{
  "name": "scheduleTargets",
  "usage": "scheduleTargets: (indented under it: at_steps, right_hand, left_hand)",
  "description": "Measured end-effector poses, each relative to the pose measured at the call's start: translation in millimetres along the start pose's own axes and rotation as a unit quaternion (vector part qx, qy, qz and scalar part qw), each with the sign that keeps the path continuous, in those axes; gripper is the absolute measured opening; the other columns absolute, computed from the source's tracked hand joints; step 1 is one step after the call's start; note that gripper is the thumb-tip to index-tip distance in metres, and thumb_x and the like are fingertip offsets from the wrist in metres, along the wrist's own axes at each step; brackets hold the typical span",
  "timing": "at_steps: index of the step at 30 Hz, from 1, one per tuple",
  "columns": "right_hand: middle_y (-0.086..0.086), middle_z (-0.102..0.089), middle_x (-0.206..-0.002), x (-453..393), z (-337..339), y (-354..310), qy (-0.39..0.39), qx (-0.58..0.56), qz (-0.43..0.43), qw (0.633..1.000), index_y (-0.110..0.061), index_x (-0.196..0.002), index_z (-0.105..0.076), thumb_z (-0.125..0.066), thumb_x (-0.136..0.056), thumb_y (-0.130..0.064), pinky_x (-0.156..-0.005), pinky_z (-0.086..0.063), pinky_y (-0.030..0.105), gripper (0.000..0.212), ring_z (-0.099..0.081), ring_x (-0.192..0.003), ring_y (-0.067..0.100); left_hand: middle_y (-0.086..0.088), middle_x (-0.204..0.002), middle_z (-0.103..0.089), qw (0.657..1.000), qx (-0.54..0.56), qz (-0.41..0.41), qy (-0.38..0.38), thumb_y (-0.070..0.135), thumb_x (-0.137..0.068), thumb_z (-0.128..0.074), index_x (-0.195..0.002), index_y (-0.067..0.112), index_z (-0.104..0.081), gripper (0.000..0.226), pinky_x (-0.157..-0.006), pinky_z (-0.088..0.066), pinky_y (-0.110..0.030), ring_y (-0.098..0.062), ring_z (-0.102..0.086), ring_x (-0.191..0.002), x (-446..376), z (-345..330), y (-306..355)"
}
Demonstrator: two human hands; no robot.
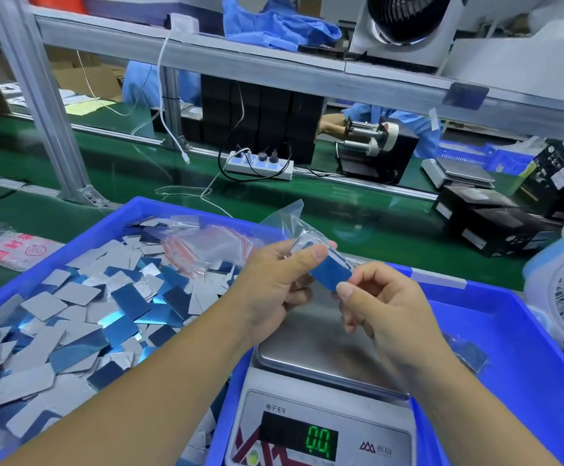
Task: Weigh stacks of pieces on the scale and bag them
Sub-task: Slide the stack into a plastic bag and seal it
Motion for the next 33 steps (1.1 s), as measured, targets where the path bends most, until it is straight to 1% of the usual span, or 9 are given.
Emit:
scheduleTargets:
  at_steps: [2, 5, 8, 13, 17, 21, 24, 28, 33]
  right_hand:
    - [0.015, -0.06, -0.063, 2, -4, 0, 0.02, -0.023, 0.013, 0.999, -0.021, -0.068, -0.069, -0.072, -0.08, 0.001, -0.046, -0.044, 0.026, 0.026, -0.048, -0.047, 0.02]
    - [0.008, -0.061, -0.06, 5, -12, 0, 0.03, -0.059, 0.018, 0.998, -0.018, -0.069, -0.073, -0.073, -0.071, -0.014, -0.046, -0.045, 0.024, 0.004, -0.051, -0.049, 0.018]
    - [0.004, -0.062, -0.064, 5, -14, 1, 0.0, -0.052, 0.022, 0.998, -0.018, -0.076, -0.077, -0.074, -0.078, 0.001, -0.051, -0.046, 0.023, 0.019, -0.053, -0.053, 0.016]
    - [0.0, -0.063, -0.078, 3, -6, -2, -0.039, -0.107, -0.028, 0.993, -0.016, -0.082, -0.078, -0.058, -0.077, -0.016, -0.054, -0.042, 0.026, 0.021, -0.05, -0.061, 0.015]
    - [0.002, -0.05, -0.063, 0, -1, 0, 0.04, -0.024, -0.028, 0.999, -0.018, -0.069, -0.07, -0.066, -0.079, -0.029, -0.058, -0.036, 0.03, 0.016, -0.043, -0.058, 0.015]
    - [-0.001, -0.056, -0.064, 0, 6, -4, 0.111, -0.029, 0.031, 0.993, -0.02, -0.072, -0.071, -0.069, -0.077, -0.027, -0.06, -0.042, 0.025, 0.008, -0.047, -0.062, 0.013]
    - [-0.008, -0.066, -0.071, 1, 15, -11, 0.133, 0.098, 0.109, 0.98, -0.028, -0.081, -0.071, -0.071, -0.08, -0.025, -0.063, -0.047, 0.017, 0.003, -0.057, -0.066, 0.007]
    - [-0.011, -0.066, -0.079, 4, 7, -10, 0.086, 0.324, 0.192, 0.922, -0.041, -0.089, -0.064, -0.079, -0.078, -0.007, -0.077, -0.051, 0.029, 0.038, -0.063, -0.081, 0.012]
    - [-0.016, -0.06, -0.085, 3, 14, -16, 0.064, 0.359, 0.225, 0.904, -0.041, -0.088, -0.063, -0.077, -0.072, -0.025, -0.074, -0.045, 0.02, 0.027, -0.058, -0.081, 0.013]
  left_hand:
    - [0.002, -0.073, -0.056, 0.999, -0.024, -0.003, -0.022, 0.033, -0.075, -0.079, -0.078, 0.024, -0.078, 0.01, -0.046, -0.021, -0.018, -0.009, -0.029, -0.058, 2, -2, -2]
    - [0.0, -0.067, -0.053, 0.995, -0.096, -0.009, -0.037, 0.038, -0.072, -0.078, -0.085, 0.022, -0.077, 0.021, -0.053, -0.03, -0.03, -0.015, -0.038, -0.062, 4, -7, -9]
    - [-0.003, -0.062, -0.058, 0.992, -0.119, -0.015, -0.039, 0.037, -0.074, -0.076, -0.082, 0.022, -0.076, 0.017, -0.063, -0.033, -0.043, -0.025, -0.047, -0.065, 8, -13, -11]
    - [-0.003, -0.064, -0.065, 0.984, -0.17, -0.04, -0.024, 0.026, -0.084, -0.072, -0.066, 0.019, -0.07, 0.02, -0.065, -0.043, -0.027, -0.017, -0.054, -0.064, 10, -12, -11]
    - [-0.008, -0.082, -0.071, 0.984, -0.157, -0.065, -0.045, 0.011, -0.081, -0.076, -0.081, 0.014, -0.072, 0.005, -0.085, -0.054, -0.032, -0.019, -0.067, -0.083, 10, -18, -13]
    - [-0.002, -0.111, -0.075, 0.983, -0.145, -0.054, -0.097, 0.003, -0.078, -0.076, -0.115, 0.016, -0.07, 0.04, -0.092, -0.053, -0.025, -0.013, -0.068, -0.105, 10, -18, -11]
    - [0.006, -0.113, -0.073, 0.992, -0.097, -0.036, -0.077, 0.003, -0.078, -0.074, -0.129, 0.019, -0.062, 0.055, -0.085, -0.051, -0.018, -0.008, -0.068, -0.102, 6, -11, -6]
    - [0.0, -0.096, -0.074, 0.973, -0.217, -0.06, -0.051, -0.009, -0.084, -0.071, -0.123, 0.018, -0.065, 0.048, -0.085, -0.054, -0.023, -0.01, -0.068, -0.089, 3, -7, -9]
    - [0.001, -0.081, -0.067, 0.966, -0.25, -0.059, -0.039, 0.004, -0.082, -0.08, -0.109, 0.025, -0.072, 0.036, -0.075, -0.05, -0.02, -0.005, -0.057, -0.073, 3, -2, -6]
Point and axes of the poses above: each hand's wrist, its own x-axis away from the middle knuckle, its own z-axis out of the back of the hand, y = z × x, the point moved 2 cm from there along -x, towards the middle knuckle
